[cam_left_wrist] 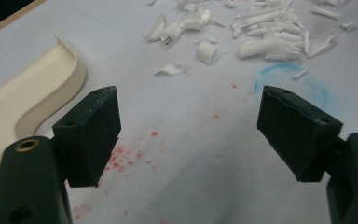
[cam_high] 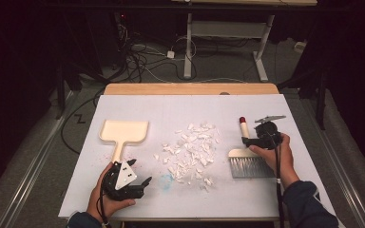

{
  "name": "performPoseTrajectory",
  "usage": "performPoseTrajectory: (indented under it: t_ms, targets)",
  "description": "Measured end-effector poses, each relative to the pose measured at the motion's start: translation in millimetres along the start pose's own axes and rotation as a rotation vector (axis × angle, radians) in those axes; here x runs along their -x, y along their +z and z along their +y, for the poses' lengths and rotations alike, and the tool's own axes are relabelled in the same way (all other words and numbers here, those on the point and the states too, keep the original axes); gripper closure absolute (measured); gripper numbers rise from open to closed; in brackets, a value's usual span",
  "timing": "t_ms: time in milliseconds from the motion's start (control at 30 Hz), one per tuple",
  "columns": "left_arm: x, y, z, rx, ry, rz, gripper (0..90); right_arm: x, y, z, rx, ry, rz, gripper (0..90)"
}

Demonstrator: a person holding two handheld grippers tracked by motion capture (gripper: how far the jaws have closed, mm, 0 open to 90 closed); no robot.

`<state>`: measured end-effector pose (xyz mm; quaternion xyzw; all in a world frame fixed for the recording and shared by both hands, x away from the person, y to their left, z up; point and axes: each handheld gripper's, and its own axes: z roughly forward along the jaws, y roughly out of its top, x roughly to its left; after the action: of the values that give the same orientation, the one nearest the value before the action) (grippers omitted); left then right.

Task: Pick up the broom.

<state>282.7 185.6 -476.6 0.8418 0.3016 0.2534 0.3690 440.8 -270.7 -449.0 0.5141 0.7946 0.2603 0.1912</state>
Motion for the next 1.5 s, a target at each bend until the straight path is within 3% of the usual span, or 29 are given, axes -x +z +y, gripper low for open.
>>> performPoseTrajectory:
  t_ms: [67,100,200,267,367,500,667,833,1033,1067,1100,1233,1367,1500]
  targets:
    - [-0.2,-0.3,-0.3,0.001,-0.003,0.000,20.3,-1.6,15.5,0.7,-0.041,0.006,0.014,39.3]
    - [-0.3,-0.6,-0.5,0.002,-0.004,-0.003,20.3,-1.6,15.5,0.7,-0.041,0.006,0.014,39.3]
    - [-0.5,-0.7,-0.5,0.006,-0.012,-0.019,21.5,-1.4,15.9,1.5,-0.024,0.006,-0.001,54.4]
    - [-0.2,-0.8,-0.3,0.007,-0.012,-0.019,21.5,-0.3,15.8,1.1,-0.017,0.007,0.007,59.4]
    - [0.2,-1.0,0.4,0.007,-0.010,-0.022,21.5,-0.2,15.9,1.7,-0.020,-0.007,0.010,60.0]
    - [0.6,-0.3,1.1,0.008,-0.012,-0.030,21.8,-2.2,16.3,2.2,-0.015,-0.041,0.037,70.4]
    - [0.2,-0.6,1.2,0.011,-0.001,-0.025,21.8,-2.6,16.2,1.8,-0.011,-0.058,0.034,70.9]
    - [0.8,-1.8,0.4,0.010,-0.018,-0.024,21.8,-1.4,12.2,-0.9,0.011,-0.076,0.053,70.9]
    - [0.5,-2.2,-0.1,0.012,-0.030,-0.020,21.8,7.2,-19.1,-6.9,0.156,-0.091,0.097,70.9]
    - [0.5,-2.2,-0.1,0.012,-0.030,-0.020,21.7,7.2,-19.1,-6.9,0.156,-0.091,0.097,70.9]
    - [0.6,-2.0,0.1,0.010,-0.030,-0.017,21.8,8.2,-31.9,-9.3,0.203,-0.096,0.102,70.9]
    - [0.9,-1.3,1.4,0.009,-0.030,-0.016,21.7,8.6,-57.0,-17.4,0.298,-0.097,0.123,71.1]
    - [2.0,-0.2,4.6,0.015,-0.033,-0.027,21.7,9.2,-73.4,-24.7,0.358,-0.102,0.133,71.2]
    - [6.3,-0.8,14.6,0.058,-0.052,-0.056,21.7,8.5,-92.6,-34.9,0.423,-0.088,0.148,71.3]
